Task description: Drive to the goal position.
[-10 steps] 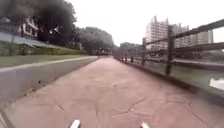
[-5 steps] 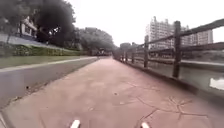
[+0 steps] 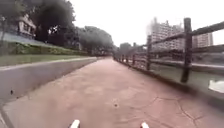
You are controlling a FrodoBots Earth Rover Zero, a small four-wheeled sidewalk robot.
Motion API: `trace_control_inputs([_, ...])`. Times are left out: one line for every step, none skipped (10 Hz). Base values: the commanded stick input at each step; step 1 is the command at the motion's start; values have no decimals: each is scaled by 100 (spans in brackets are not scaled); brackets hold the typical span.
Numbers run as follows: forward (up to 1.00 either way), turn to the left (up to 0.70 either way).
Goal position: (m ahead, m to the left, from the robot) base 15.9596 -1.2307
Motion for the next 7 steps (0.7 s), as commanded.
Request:
trace_control_inputs([70,0])
trace_control_inputs([70,0])
trace_control_inputs([70,0])
trace_control_inputs([70,0])
trace_control_inputs([70,0])
trace_control_inputs([70,0])
trace_control_inputs([70,0])
